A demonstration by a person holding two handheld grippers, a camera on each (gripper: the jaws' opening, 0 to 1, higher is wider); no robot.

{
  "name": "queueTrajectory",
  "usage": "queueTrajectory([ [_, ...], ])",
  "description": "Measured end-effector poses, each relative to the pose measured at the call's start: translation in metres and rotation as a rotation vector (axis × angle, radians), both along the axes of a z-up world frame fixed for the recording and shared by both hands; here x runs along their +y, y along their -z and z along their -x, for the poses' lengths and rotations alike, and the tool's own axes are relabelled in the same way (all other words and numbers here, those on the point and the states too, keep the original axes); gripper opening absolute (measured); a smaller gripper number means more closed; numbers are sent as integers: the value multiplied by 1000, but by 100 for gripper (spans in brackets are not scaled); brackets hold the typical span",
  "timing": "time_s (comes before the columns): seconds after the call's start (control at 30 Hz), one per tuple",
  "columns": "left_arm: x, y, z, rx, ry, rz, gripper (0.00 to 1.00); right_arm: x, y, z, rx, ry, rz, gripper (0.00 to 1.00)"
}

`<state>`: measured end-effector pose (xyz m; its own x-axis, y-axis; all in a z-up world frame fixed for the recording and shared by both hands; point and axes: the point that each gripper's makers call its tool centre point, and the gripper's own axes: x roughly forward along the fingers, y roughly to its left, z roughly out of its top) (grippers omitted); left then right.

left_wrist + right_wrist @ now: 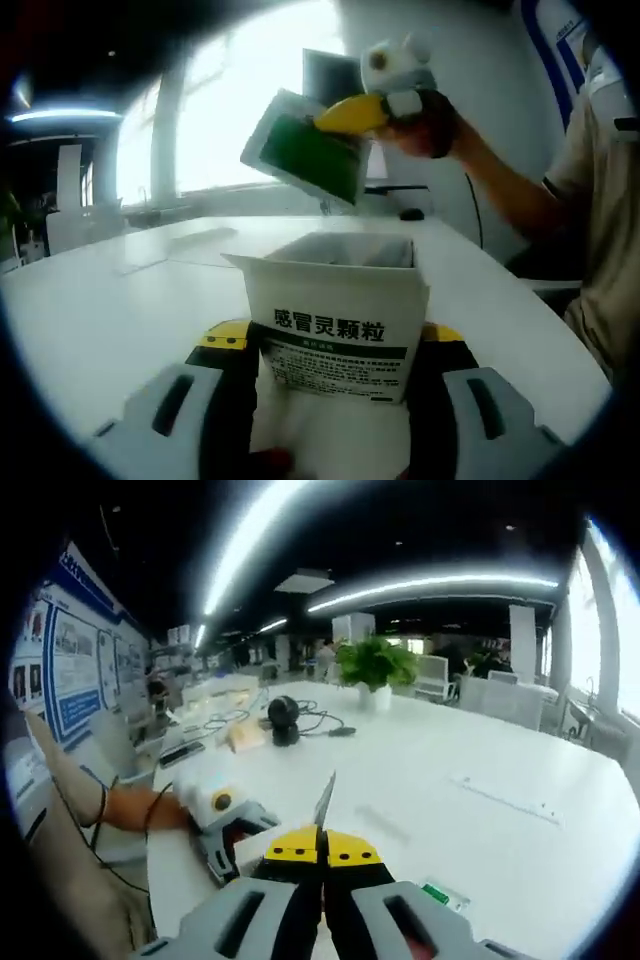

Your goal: Take out ganmaoling bag from box put it on table

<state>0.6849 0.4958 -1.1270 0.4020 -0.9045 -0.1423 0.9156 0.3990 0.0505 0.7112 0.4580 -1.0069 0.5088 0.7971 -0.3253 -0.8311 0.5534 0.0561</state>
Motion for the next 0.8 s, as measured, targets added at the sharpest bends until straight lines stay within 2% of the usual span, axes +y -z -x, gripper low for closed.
queueTrajectory([
  [0.2,0,0,1,0,0,0,51,-23,-7,-12,44,98,-143,0],
  [0.37,-1,0,2,0,0,0,51,-48,-2,-27,92,192,-244,0],
  [0.6,-1,1,3,1,0,0,51,-72,23,-46,157,289,-296,0],
  [0.8,-1,1,2,1,0,0,51,-82,51,-58,248,361,-359,0],
])
